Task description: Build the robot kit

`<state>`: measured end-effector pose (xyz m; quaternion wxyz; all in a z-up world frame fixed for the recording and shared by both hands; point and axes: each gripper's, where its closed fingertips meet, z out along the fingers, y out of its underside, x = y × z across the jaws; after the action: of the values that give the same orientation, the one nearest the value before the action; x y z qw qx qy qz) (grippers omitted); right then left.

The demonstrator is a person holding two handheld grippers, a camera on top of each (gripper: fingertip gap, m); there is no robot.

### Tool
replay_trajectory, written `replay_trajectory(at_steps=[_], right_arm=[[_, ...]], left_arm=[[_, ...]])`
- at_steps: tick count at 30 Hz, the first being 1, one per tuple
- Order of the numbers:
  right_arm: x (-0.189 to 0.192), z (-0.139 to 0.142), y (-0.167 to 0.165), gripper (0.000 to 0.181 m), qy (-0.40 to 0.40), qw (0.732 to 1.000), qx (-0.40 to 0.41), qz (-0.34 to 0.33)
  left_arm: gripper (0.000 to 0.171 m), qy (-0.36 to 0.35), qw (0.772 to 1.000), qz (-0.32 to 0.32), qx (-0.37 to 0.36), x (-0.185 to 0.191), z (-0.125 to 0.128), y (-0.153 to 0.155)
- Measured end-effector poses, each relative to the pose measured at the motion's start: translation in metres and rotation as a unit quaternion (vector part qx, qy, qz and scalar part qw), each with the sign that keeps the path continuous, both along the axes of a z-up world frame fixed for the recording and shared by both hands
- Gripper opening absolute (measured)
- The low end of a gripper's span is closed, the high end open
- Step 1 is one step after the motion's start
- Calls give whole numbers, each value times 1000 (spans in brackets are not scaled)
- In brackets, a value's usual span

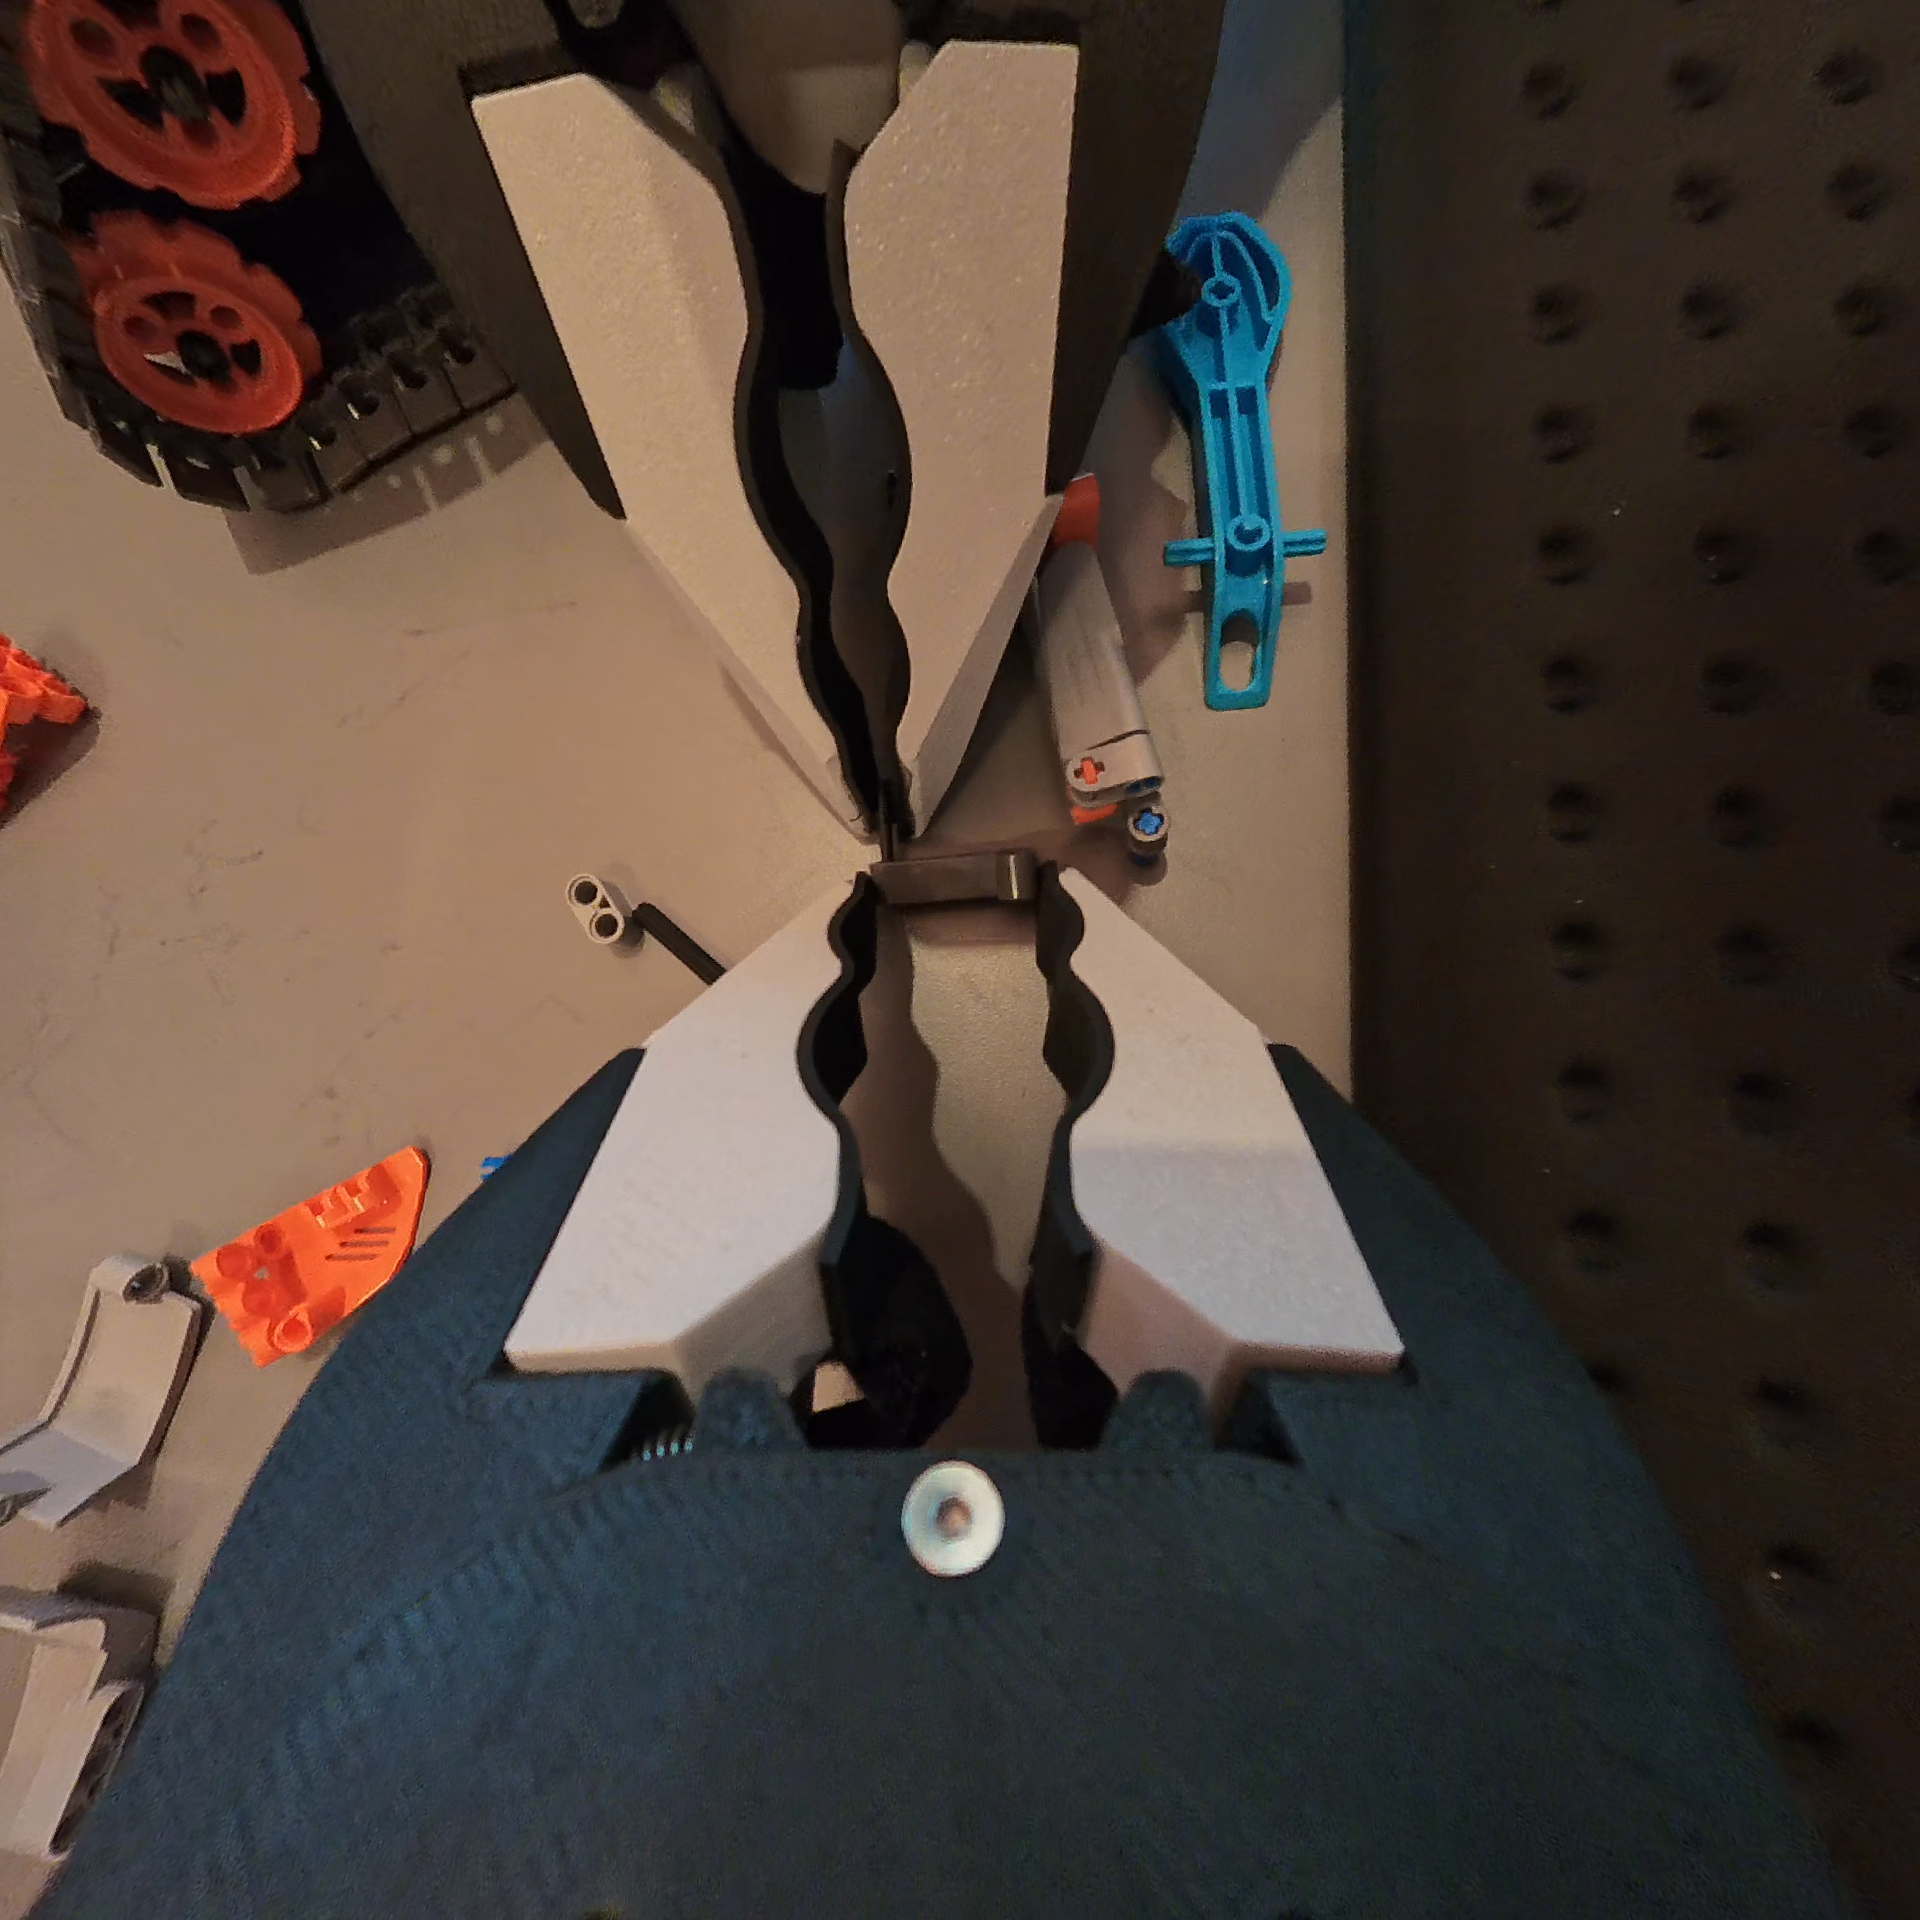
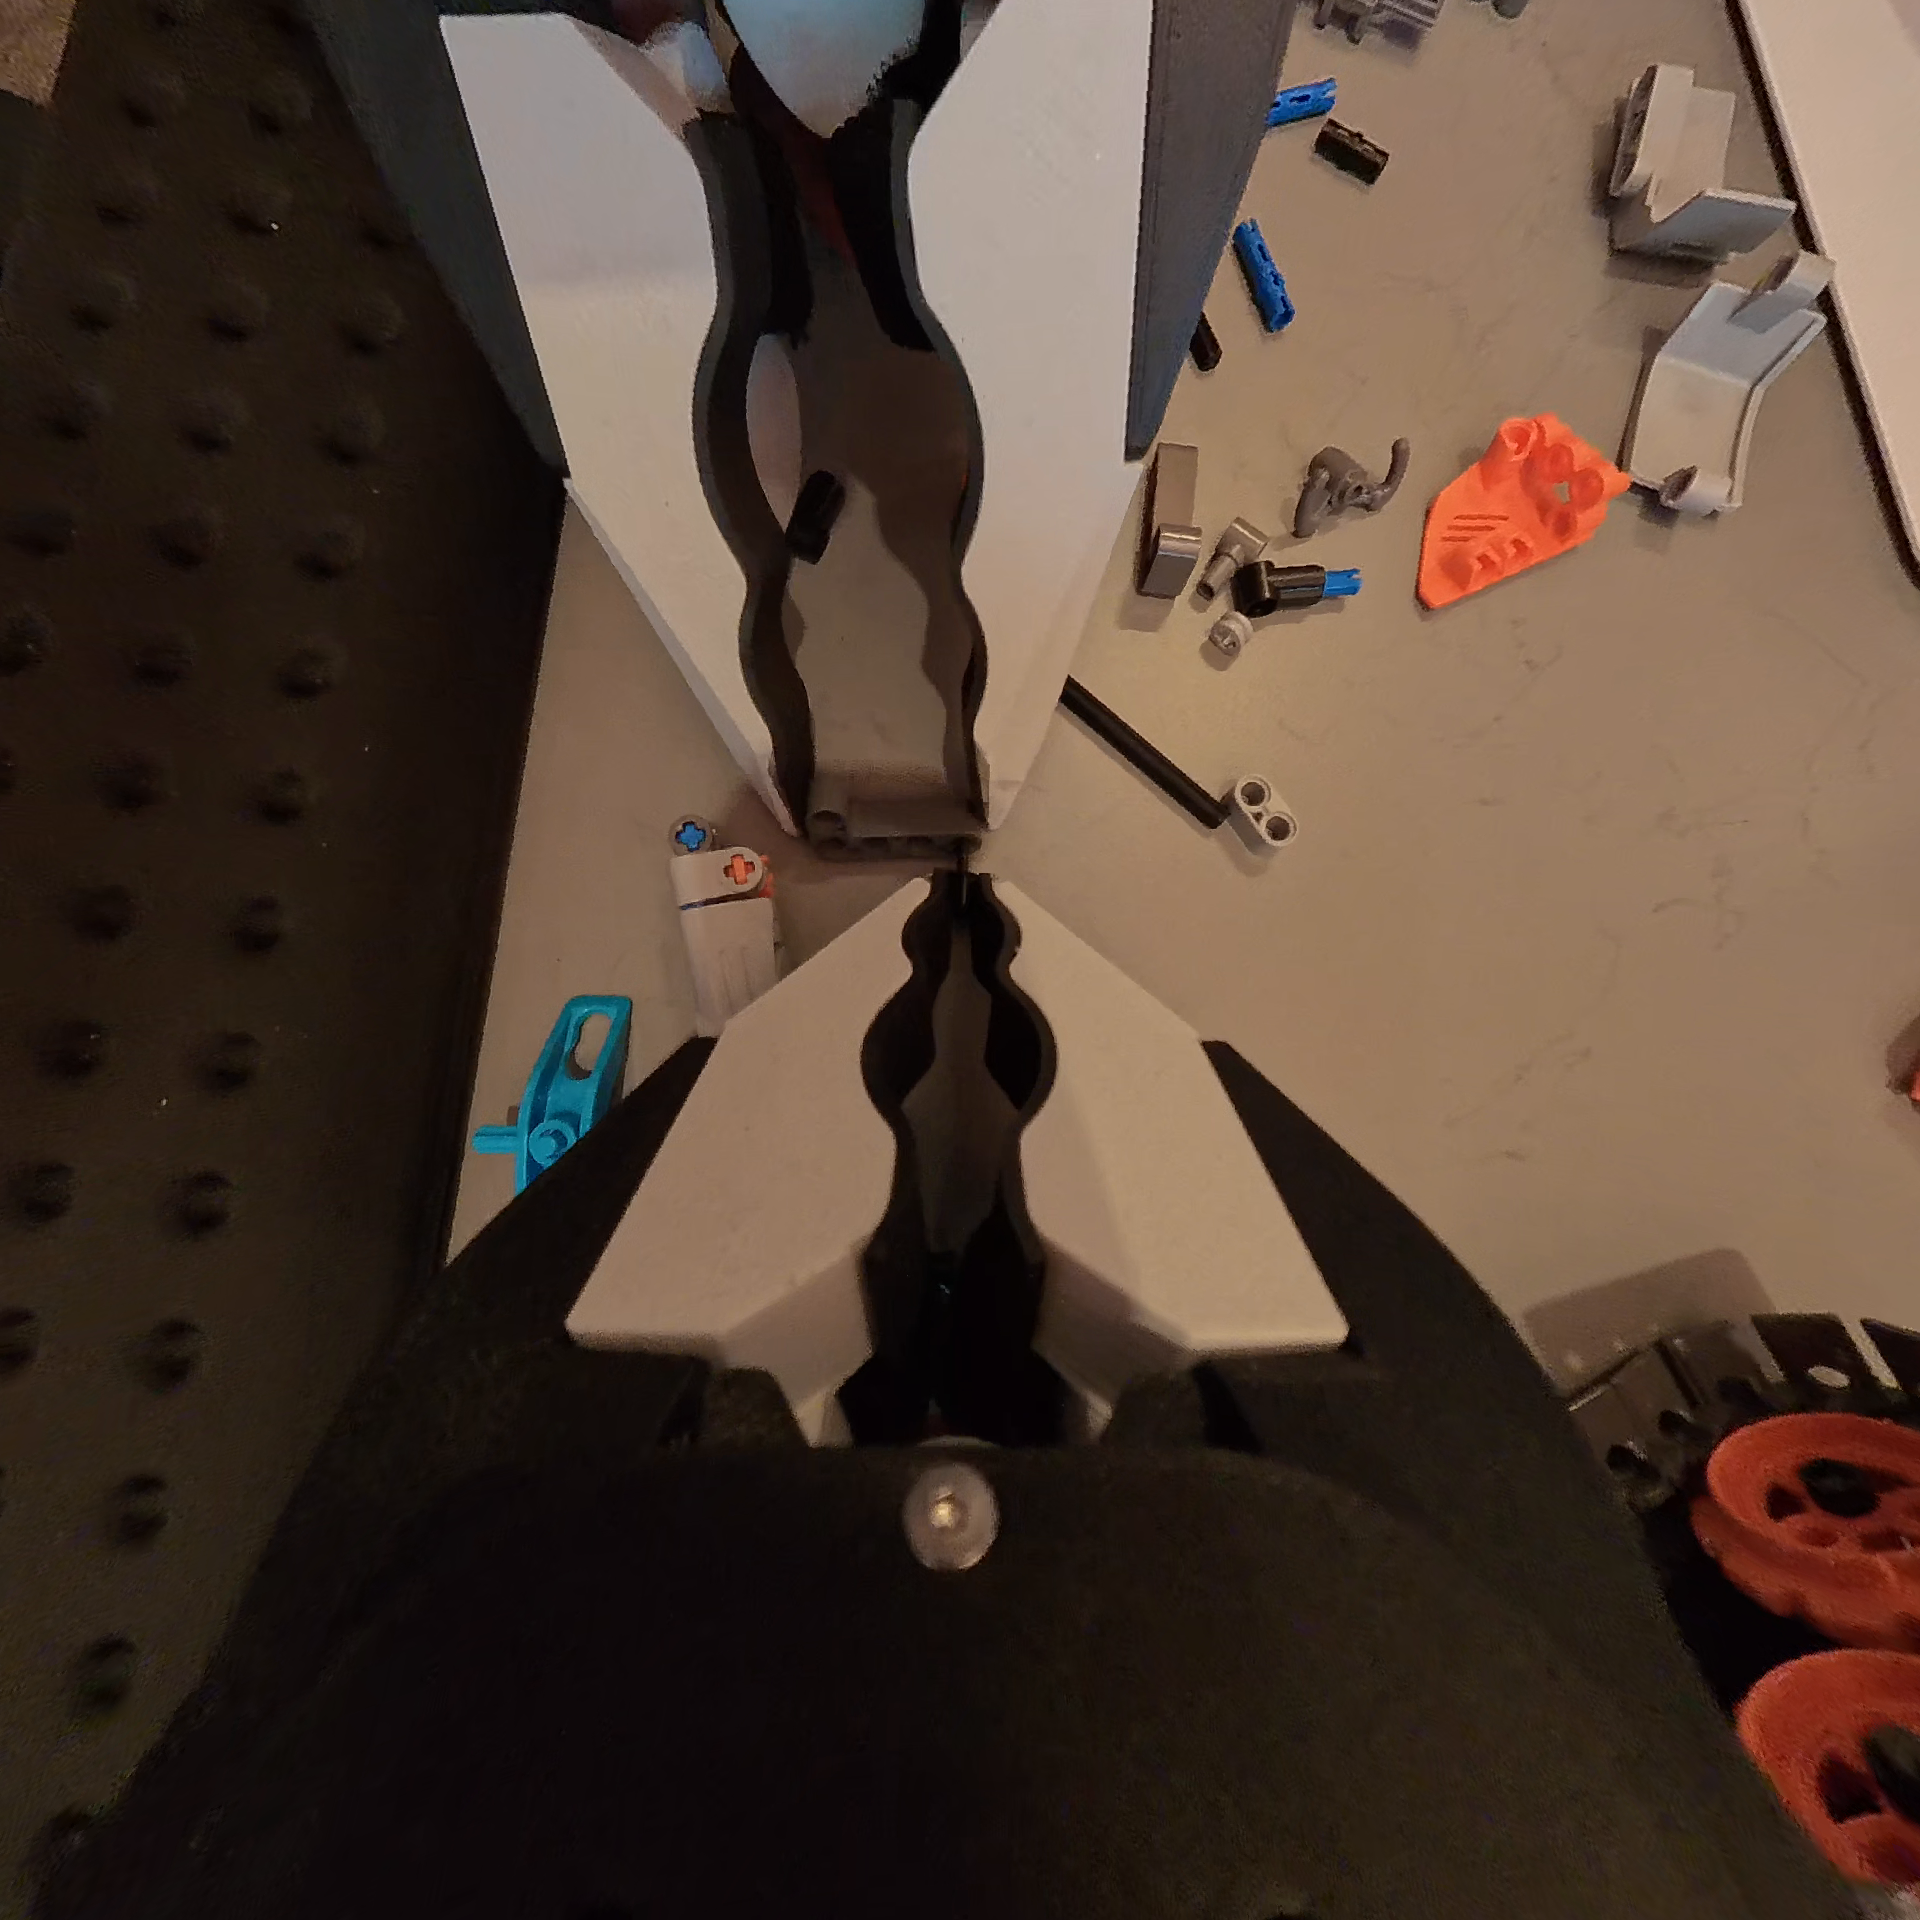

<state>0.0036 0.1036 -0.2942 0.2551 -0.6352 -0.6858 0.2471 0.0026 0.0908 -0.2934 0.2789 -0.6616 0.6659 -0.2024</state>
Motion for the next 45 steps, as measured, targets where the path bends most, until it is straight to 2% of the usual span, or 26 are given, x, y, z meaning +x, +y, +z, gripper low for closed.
replay_trajectory(at_steps=[7,13,16,19,23,45], right_arm=[[-3,0,-1,0,-15,1000,6,11],[-3,0,1,0,-3,1000,12,-7],[-2,0,1,0,1,1000,9,-7],[-3,0,0,0,-1,1000,13,-4],[-3,0,-1,0,1,1000,13,-7],[-6,0,-2,0,-20,999,26,15]], left_arm=[[30,-14,1000,-9,-10,6,0,-2],[31,8,999,23,31,-6,5,3],[25,-6,999,41,21,-10,12,0],[30,13,999,41,19,-9,1,2],[28,10,999,42,-7,-7,-1,0],[28,-17,999,37,-12,2,0,-3]])
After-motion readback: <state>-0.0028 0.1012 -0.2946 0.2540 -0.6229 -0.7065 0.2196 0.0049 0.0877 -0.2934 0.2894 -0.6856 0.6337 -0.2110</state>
